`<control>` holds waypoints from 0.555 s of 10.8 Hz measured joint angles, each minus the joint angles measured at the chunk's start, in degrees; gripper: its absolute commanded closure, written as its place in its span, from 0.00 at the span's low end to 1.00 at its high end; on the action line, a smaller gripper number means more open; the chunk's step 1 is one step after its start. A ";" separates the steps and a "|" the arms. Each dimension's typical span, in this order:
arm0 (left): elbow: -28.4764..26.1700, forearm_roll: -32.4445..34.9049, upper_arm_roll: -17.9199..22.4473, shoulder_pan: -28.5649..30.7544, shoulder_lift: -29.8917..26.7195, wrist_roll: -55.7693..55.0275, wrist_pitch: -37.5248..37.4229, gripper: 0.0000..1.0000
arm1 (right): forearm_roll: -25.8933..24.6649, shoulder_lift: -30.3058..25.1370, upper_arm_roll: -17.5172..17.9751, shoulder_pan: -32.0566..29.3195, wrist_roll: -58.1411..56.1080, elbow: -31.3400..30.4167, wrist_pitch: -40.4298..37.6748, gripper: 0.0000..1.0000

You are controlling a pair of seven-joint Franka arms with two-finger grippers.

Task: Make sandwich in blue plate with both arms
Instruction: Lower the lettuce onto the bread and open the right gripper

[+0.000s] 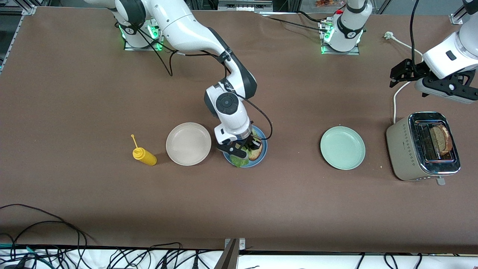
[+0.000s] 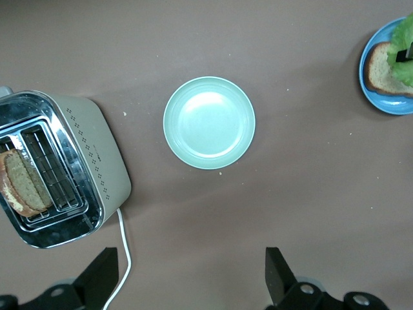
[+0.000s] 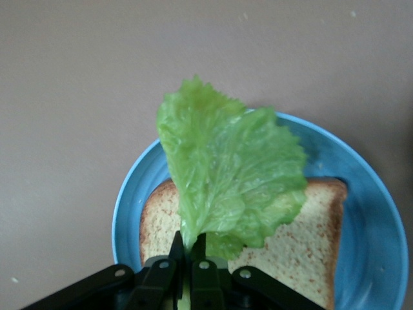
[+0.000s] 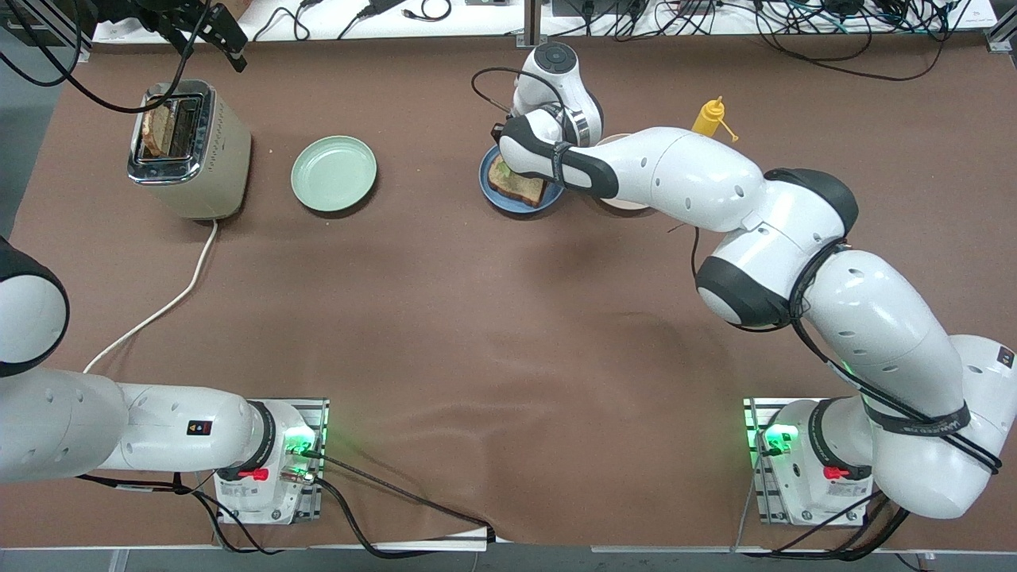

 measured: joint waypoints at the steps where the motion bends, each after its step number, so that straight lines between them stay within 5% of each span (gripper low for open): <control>1: 0.01 -0.55 0.02 0.13 0.00 0.00 0.00 0.00 | -0.03 -1.69 0.83 -0.21 -1.15 -2.55 -0.01 1.00; 6: 0.02 -4.61 0.13 3.53 0.28 -0.14 0.00 0.00 | -0.14 -5.92 1.64 -0.35 -2.07 -6.89 -3.56 1.00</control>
